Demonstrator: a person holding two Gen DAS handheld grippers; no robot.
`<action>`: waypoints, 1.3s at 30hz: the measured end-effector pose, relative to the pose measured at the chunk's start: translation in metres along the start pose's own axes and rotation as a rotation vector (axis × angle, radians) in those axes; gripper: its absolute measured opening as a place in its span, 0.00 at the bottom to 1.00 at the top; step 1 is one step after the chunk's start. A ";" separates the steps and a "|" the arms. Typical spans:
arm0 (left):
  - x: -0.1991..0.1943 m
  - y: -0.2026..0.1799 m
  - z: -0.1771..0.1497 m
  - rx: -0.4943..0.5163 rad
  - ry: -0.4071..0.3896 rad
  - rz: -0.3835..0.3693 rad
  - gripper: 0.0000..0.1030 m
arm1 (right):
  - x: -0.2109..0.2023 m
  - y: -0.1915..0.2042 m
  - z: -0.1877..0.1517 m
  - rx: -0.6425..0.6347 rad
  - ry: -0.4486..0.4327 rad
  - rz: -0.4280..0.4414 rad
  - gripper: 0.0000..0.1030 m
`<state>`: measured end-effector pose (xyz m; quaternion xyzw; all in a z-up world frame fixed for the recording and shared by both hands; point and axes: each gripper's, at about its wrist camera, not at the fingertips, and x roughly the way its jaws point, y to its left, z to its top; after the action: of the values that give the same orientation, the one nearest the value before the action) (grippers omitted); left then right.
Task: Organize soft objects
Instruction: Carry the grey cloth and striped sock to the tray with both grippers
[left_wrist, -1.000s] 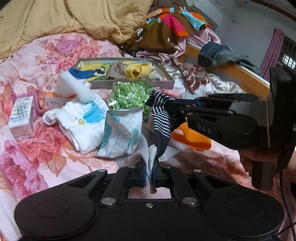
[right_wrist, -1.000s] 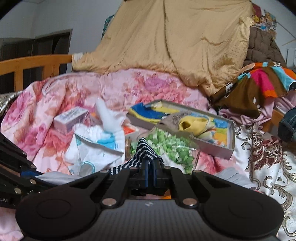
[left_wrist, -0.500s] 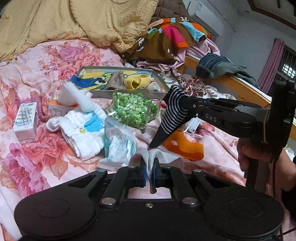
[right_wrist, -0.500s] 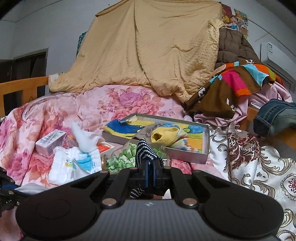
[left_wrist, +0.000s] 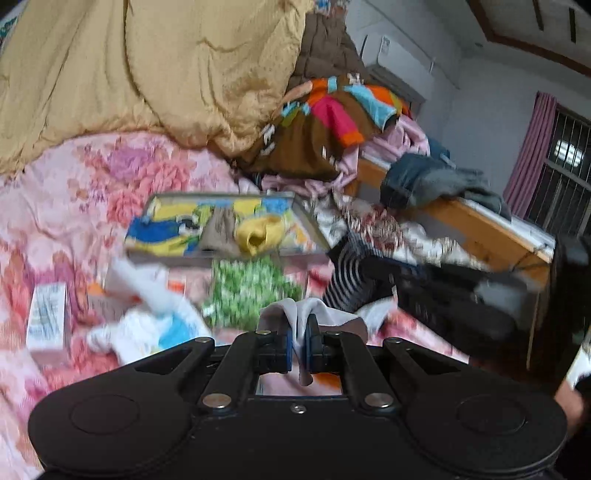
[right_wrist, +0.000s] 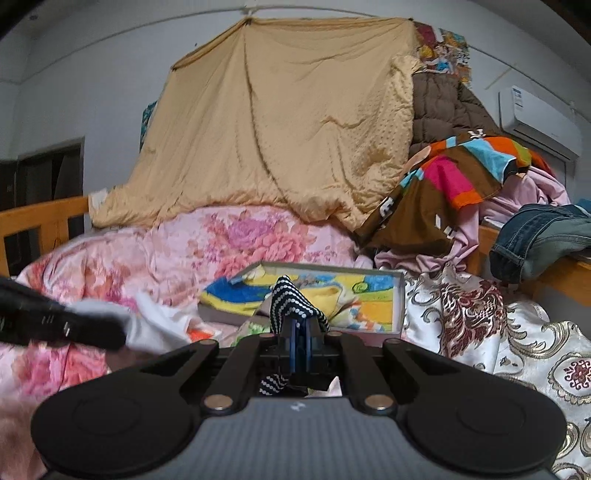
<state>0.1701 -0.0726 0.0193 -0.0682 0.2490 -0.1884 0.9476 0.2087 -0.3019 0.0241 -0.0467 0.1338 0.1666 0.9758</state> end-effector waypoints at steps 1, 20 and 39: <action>0.001 0.000 0.007 0.004 -0.013 0.002 0.06 | 0.001 -0.002 0.002 0.004 -0.009 -0.002 0.05; 0.107 0.025 0.113 -0.001 -0.125 0.074 0.06 | 0.109 -0.061 0.054 0.160 -0.144 -0.006 0.05; 0.258 0.070 0.132 -0.112 -0.071 0.139 0.06 | 0.223 -0.121 0.039 0.312 -0.019 -0.012 0.06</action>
<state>0.4664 -0.1042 0.0027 -0.1103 0.2293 -0.1057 0.9613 0.4617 -0.3406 0.0050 0.1060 0.1485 0.1383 0.9734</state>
